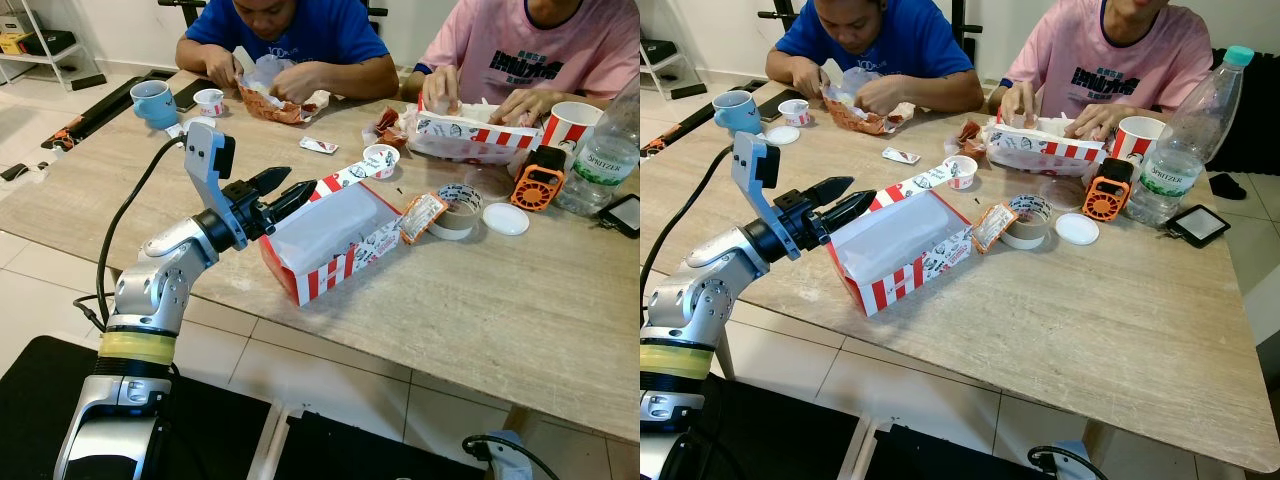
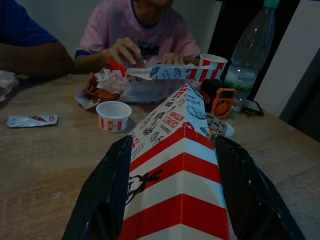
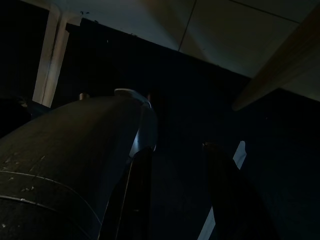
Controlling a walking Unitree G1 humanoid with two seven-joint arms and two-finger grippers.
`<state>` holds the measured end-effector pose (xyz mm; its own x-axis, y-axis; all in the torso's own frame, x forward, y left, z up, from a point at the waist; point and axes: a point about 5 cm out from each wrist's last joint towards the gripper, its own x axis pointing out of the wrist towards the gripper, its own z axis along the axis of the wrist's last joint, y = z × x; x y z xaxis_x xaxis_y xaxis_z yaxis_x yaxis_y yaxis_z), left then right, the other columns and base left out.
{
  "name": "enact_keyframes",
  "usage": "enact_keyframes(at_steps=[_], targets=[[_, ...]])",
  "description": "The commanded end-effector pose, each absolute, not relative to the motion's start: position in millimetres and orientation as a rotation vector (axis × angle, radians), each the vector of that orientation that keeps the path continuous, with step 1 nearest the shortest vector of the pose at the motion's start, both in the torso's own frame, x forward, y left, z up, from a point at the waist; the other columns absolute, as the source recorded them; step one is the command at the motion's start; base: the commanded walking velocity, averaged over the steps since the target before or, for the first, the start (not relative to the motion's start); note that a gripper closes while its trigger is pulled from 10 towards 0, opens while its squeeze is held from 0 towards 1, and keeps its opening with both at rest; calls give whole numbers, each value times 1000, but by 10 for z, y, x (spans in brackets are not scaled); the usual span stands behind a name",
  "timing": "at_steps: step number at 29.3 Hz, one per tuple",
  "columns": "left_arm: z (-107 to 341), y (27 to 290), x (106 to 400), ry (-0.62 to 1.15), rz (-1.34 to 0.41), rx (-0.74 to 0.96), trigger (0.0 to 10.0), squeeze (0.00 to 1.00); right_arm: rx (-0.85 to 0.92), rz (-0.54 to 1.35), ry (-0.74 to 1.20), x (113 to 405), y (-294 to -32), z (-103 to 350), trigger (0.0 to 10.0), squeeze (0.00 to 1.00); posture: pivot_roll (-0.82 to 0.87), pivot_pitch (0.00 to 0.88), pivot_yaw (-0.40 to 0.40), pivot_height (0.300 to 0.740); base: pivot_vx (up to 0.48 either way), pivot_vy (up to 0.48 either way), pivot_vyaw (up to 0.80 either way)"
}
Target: Restocking fridge
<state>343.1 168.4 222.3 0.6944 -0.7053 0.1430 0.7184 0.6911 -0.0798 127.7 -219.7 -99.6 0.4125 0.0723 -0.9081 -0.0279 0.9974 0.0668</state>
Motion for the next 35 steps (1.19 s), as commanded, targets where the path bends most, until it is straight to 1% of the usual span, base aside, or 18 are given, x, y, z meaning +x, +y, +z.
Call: enact_keyframes(at_steps=[1,23,30,35], targets=[[2215,1727,3445,-97,-775,-114,10000,0,56,53,1146,1245,-2182,-1009,10000,0,-48,81,43,740,0,0,0],[2100,1704,3454,-43,-782,-133,10000,0,55,45,1144,1249,-2187,-1008,10000,0,-50,81,45,740,0,0,0],[2075,1692,3440,-37,-793,-119,10000,0,56,44,1141,1262,-2178,-1006,10000,0,-47,81,45,740,0,0,0],[2034,1647,3424,-24,-803,-66,10000,0,53,43,1140,1269,-2178,-1004,10000,0,-47,79,44,740,0,0,0]])
